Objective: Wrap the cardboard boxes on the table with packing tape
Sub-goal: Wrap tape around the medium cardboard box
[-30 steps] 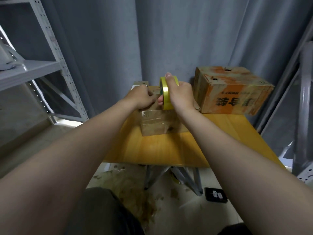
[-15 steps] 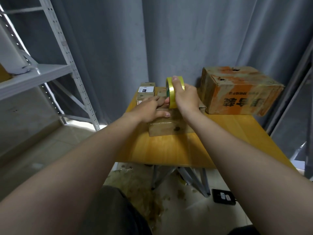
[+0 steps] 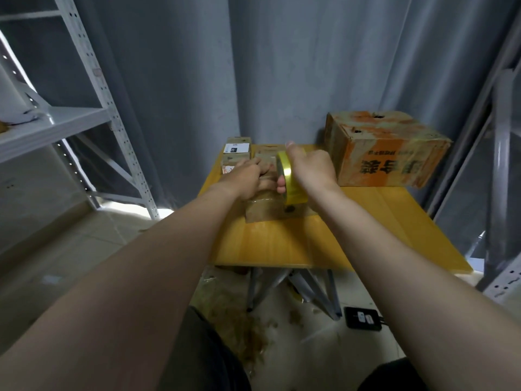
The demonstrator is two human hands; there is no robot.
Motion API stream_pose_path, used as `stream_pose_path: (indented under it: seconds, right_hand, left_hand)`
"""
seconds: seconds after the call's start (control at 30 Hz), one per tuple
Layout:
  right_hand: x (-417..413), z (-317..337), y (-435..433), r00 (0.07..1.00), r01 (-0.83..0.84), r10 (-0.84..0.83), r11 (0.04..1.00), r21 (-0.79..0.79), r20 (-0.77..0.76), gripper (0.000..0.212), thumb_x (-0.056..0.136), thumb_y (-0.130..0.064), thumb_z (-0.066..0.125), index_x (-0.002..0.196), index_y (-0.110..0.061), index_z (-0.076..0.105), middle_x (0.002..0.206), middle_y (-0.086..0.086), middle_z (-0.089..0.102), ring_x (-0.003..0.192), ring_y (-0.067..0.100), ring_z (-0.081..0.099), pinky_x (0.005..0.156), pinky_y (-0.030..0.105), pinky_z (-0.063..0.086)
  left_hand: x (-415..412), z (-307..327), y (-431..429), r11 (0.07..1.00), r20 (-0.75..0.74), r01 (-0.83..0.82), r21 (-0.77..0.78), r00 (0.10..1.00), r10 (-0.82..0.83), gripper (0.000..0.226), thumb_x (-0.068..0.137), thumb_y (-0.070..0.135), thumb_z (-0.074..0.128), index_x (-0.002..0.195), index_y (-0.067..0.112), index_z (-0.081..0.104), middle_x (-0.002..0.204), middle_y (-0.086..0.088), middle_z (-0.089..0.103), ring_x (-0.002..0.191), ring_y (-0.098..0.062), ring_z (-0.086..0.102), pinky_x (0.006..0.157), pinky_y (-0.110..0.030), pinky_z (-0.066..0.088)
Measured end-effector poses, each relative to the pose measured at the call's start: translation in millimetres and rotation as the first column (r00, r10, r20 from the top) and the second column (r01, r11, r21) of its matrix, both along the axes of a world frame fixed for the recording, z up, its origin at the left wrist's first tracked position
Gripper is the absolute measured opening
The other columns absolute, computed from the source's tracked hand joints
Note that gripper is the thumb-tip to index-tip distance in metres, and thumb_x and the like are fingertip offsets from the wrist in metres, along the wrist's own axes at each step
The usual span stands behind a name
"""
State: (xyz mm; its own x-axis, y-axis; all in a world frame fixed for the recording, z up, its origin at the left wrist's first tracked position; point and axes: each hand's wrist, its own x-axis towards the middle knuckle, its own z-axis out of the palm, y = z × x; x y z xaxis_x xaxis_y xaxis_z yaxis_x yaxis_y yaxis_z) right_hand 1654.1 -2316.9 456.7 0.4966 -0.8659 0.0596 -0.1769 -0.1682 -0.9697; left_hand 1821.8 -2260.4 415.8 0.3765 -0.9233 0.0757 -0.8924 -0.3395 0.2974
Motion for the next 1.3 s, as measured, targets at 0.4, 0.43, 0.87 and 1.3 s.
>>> stream_pose_path:
  seconds: [0.4, 0.43, 0.87, 1.3]
  right_hand:
    - [-44, -64, 28, 0.998, -0.017, 0.029, 0.983, 0.182, -0.061, 0.056, 0.106, -0.046, 0.051, 0.089, 0.002, 0.073, 0.058, 0.009, 0.072, 0.046, 0.020, 0.070, 0.040, 0.020, 0.049]
    - [-44, -67, 29, 0.997, -0.019, 0.032, 0.983, 0.185, -0.065, 0.056, 0.106, -0.046, 0.051, 0.089, 0.002, 0.073, 0.058, 0.008, 0.072, 0.047, 0.020, 0.071, 0.040, 0.020, 0.050]
    - [-43, -73, 30, 0.992, -0.083, 0.102, 0.970, 0.228, -0.073, 0.053, 0.106, -0.049, 0.048, 0.095, -0.001, 0.068, 0.062, 0.011, 0.074, 0.053, 0.025, 0.074, 0.045, 0.021, 0.054]
    - [-79, -5, 54, 0.962, -0.222, 0.191, 0.963, 0.153, 0.195, 0.043, 0.107, -0.040, 0.053, 0.097, -0.002, 0.071, 0.068, 0.020, 0.074, 0.055, 0.031, 0.073, 0.052, 0.034, 0.062]
  left_hand:
    - [-1, 1, -2, 0.999, -0.005, -0.019, 0.028, 1.000, 0.019, 0.079, 0.097, 0.056, 0.063, 0.162, 0.020, 0.036, 0.171, -0.009, 0.023, 0.157, -0.034, 0.017, 0.127, -0.047, 0.017]
    - [-2, 1, -2, 1.000, -0.012, -0.019, 0.021, 1.000, 0.020, 0.080, 0.097, 0.056, 0.064, 0.162, 0.020, 0.036, 0.171, -0.009, 0.023, 0.157, -0.033, 0.016, 0.126, -0.047, 0.016]
    - [7, 0, 1, 0.999, -0.001, 0.039, 0.007, 0.999, -0.039, 0.086, 0.089, 0.056, 0.073, 0.160, 0.022, 0.039, 0.169, -0.005, 0.029, 0.154, -0.030, 0.028, 0.118, -0.036, 0.025]
    - [-6, 39, 26, 0.998, -0.364, 0.000, 0.065, 0.931, 0.024, 0.042, 0.087, 0.057, 0.076, 0.111, 0.023, 0.078, 0.095, -0.004, 0.077, 0.086, -0.023, 0.076, 0.057, -0.034, 0.062]
